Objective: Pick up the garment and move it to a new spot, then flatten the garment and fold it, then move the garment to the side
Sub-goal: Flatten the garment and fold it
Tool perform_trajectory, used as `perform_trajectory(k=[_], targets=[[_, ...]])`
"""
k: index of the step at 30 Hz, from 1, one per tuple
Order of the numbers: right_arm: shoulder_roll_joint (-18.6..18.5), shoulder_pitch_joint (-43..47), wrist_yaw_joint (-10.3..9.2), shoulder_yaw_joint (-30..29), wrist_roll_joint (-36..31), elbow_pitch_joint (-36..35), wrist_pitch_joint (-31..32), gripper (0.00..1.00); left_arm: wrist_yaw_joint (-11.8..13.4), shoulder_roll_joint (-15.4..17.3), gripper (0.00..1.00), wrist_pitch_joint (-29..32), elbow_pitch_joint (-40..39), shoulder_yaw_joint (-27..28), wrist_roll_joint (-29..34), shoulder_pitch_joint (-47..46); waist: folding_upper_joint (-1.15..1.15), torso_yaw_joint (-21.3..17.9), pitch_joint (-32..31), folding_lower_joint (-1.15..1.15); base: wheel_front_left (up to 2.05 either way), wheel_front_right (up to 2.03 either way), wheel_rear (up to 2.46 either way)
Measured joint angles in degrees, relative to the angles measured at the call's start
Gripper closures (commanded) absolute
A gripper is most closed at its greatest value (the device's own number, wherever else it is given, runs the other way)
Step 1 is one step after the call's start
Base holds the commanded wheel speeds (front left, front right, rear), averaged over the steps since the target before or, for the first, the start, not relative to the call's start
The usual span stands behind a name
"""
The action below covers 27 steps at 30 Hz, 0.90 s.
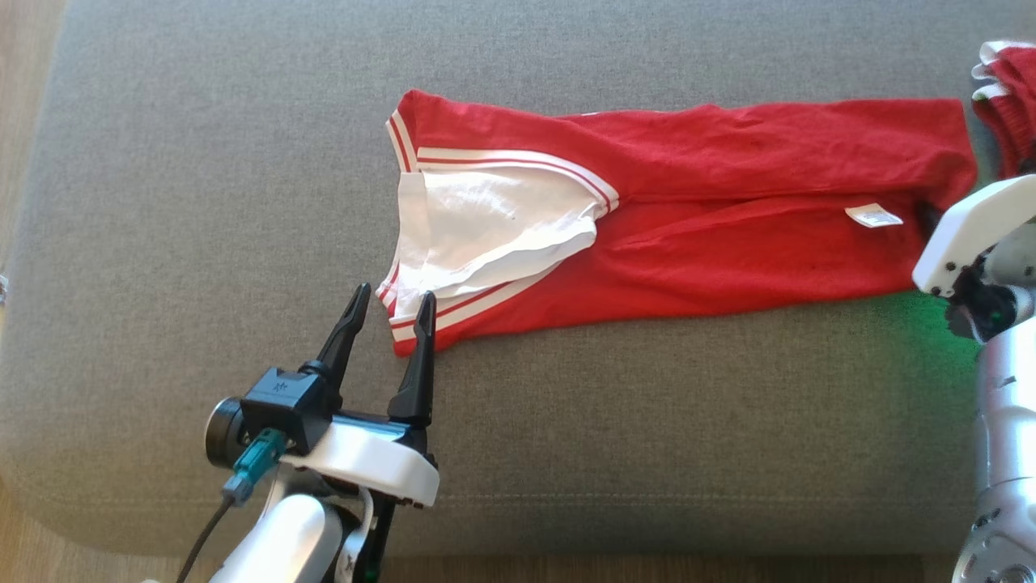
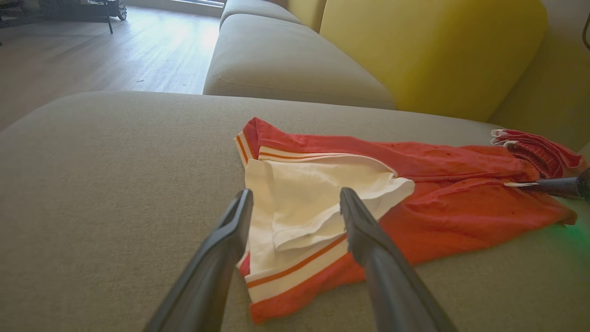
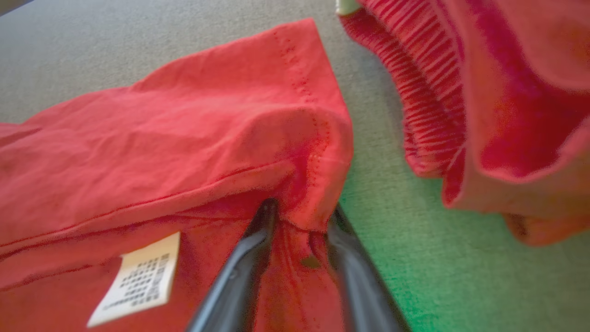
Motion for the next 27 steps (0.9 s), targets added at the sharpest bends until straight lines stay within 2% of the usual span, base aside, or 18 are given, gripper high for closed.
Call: perform_trajectory(k=[10, 17, 22, 27], targets=[[-0.82, 0.23, 0.00, 3.85, 2.20, 0.49, -2.69, 1.00, -1.02, -0.52, 0.00, 0.00, 0.87, 1.87, 0.60, 2.84, 0.00, -0.58, -2.88, 0.00, 0.00, 0.00, 0.00], [-1.21, 0.08, 0.00, 9.96, 6.65, -4.88, -2.08, 1.00, -1.52, -0.87, 0.00, 0.00, 0.87, 2.74, 1.01, 4.24, 0.00, -1.67, -5.29, 0.00, 0.00, 0.00, 0.00], [-3.11, 0.10, 0.00, 11.49, 9.21, -9.93, -0.66, 1.00, -1.60, -1.03, 0.00, 0.00, 0.86, 3.19, 1.01, 5.80, 0.00, -2.16, -6.71, 0.00, 0.00, 0.00, 0.00], [-3.43, 0.18, 0.00, 12.70, 10.81, -14.55, 0.96, 1.00, -2.04, -1.09, 0.00, 0.00, 0.85, 3.47, 1.01, 5.91, 0.00, -2.11, -7.20, 0.00, 0.00, 0.00, 0.00]])
